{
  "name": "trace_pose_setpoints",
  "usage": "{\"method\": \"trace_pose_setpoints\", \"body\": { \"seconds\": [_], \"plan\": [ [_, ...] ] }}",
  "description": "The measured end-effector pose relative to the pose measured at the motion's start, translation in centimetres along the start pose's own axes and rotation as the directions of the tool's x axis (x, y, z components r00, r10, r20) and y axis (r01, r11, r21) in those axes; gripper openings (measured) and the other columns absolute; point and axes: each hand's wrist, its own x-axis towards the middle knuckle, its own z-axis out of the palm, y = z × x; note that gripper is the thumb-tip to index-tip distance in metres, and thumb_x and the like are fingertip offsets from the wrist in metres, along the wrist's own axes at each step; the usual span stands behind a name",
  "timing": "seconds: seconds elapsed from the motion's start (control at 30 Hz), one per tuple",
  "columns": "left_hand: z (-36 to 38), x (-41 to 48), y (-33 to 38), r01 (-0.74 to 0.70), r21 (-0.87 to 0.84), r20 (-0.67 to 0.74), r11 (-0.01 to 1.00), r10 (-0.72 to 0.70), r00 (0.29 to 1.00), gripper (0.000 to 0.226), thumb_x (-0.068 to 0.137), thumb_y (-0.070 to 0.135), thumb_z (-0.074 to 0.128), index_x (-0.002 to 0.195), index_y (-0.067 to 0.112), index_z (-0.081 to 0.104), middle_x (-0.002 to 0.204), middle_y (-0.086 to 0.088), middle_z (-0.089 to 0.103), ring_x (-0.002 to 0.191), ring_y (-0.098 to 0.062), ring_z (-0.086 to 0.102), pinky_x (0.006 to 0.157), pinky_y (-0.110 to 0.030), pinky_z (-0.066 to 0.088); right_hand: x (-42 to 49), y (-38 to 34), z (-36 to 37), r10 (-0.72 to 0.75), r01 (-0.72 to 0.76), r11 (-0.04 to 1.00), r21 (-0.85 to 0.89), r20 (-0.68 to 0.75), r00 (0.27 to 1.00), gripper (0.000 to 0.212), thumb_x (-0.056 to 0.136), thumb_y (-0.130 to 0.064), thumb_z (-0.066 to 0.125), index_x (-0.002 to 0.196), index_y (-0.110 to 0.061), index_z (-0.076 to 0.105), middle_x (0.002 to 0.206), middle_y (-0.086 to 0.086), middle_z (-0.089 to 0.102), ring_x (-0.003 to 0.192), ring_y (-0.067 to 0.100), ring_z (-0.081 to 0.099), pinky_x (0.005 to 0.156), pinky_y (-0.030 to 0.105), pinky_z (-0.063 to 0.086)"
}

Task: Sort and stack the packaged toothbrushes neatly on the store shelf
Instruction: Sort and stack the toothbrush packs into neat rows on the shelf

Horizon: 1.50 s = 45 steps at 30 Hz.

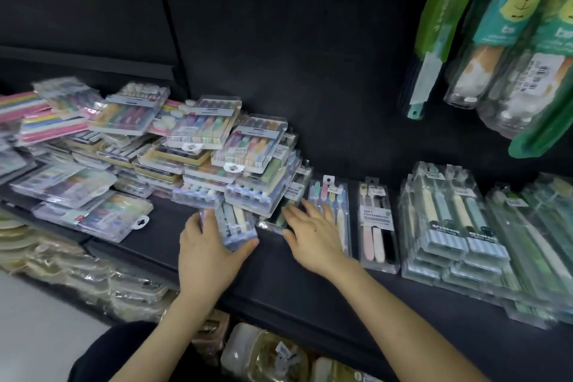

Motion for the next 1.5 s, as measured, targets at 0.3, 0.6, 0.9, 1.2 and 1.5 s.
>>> {"method": "trace_pose_setpoints", "body": {
  "seconds": [0.3,0.6,0.9,1.2,1.5],
  "plan": [
    [-0.3,4.0,1.2,-0.678,0.452,-0.025,0.579,0.768,0.639,0.058,0.088,0.057,0.045,0.135,0.024,0.052,0.149,-0.016,0.038,0.140,-0.036,0.029,0.112,-0.060,0.018,-4.4,-0.6,-0.9,-0.268,0.252,0.961,-0.110,-0.176,0.947,0.030,0.082,-0.038,0.062,0.107,-0.025,0.073,0.116,-0.008,0.069,0.114,0.021,0.062,0.109,0.056,0.026],
    [-1.4,4.7,0.3,-0.699,0.407,0.059,0.589,0.746,0.663,0.041,0.092,0.042,0.048,0.122,0.019,0.064,0.142,-0.014,0.048,0.136,-0.033,0.039,0.111,-0.059,0.023,-8.2,-2.3,-2.7,-0.137,0.146,0.989,0.021,-0.236,0.962,0.046,0.082,-0.062,0.048,0.088,-0.024,0.074,0.081,-0.008,0.065,0.072,0.015,0.062,0.058,0.027,0.051],
    [-2.9,1.2,1.7,-0.649,0.192,-0.077,0.736,0.670,0.738,0.040,0.089,0.036,0.048,0.106,0.009,0.071,0.121,-0.020,0.060,0.113,-0.042,0.056,0.094,-0.053,0.044,-9.0,-5.8,-3.5,0.266,-0.295,0.939,0.176,0.172,0.949,0.071,0.079,-0.055,0.060,0.142,-0.029,0.039,0.124,0.003,0.060,0.113,0.025,0.056,0.083,0.032,0.047],
    [-3.6,0.1,2.8,-0.585,-0.029,-0.188,0.811,0.570,0.800,0.044,0.089,0.038,0.043,0.106,0.008,0.071,0.113,-0.014,0.064,0.104,-0.038,0.058,0.086,-0.046,0.047,-16.5,-3.7,-9.0,0.381,-0.404,0.858,0.317,0.133,0.915,0.065,0.070,-0.056,0.059,0.133,-0.046,0.048,0.107,-0.014,0.061,0.091,0.005,0.053,0.072,0.018,0.039],
    [-1.4,0.3,3.8,-0.558,-0.040,-0.099,0.829,0.552,0.828,0.052,0.087,0.043,0.039,0.105,0.006,0.071,0.111,-0.018,0.064,0.103,-0.041,0.058,0.089,-0.051,0.046,-8.3,1.5,-9.0,0.551,-0.557,0.830,-0.009,-0.139,0.823,0.026,0.084,-0.040,0.054,0.091,-0.014,0.053,0.076,0.001,0.054,0.071,0.020,0.048,0.051,0.025,0.032]
  ]
}}
